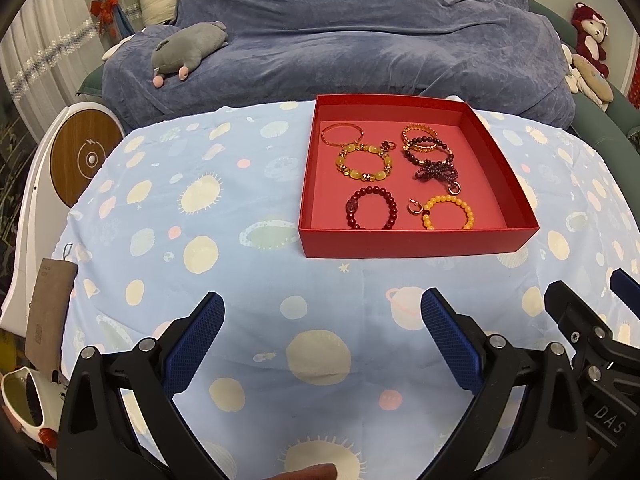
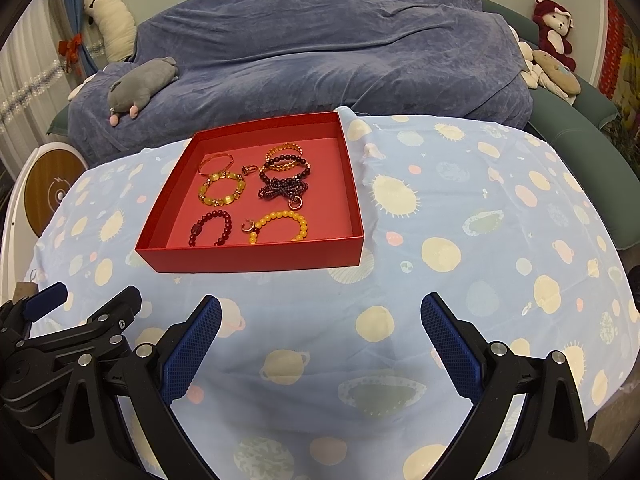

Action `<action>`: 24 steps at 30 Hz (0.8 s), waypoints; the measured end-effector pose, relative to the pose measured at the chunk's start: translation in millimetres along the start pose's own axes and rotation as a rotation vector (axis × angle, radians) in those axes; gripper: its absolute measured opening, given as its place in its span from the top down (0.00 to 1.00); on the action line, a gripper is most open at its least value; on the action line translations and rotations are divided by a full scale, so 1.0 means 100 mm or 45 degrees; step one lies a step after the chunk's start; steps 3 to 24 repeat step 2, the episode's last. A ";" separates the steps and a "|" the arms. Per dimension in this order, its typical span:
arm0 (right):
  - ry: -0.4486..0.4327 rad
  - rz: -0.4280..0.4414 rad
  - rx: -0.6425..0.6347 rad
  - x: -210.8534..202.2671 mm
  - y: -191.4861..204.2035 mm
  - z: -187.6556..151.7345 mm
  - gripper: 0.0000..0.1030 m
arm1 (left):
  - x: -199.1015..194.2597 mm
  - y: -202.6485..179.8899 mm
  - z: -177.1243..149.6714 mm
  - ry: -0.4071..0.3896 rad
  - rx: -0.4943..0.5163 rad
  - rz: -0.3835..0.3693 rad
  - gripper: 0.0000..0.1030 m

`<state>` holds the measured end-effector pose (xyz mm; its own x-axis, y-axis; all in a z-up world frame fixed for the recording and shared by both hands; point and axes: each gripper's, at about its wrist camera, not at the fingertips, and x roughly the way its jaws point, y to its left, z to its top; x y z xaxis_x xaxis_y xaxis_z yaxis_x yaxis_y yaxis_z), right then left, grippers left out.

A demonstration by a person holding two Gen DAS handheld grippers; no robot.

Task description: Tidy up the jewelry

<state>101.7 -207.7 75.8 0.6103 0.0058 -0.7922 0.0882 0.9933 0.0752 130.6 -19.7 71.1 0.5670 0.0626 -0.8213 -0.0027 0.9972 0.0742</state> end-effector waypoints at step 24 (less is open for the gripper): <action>-0.002 -0.002 -0.002 0.00 -0.01 0.03 0.06 | 0.01 0.01 0.00 0.006 -0.005 -0.010 0.09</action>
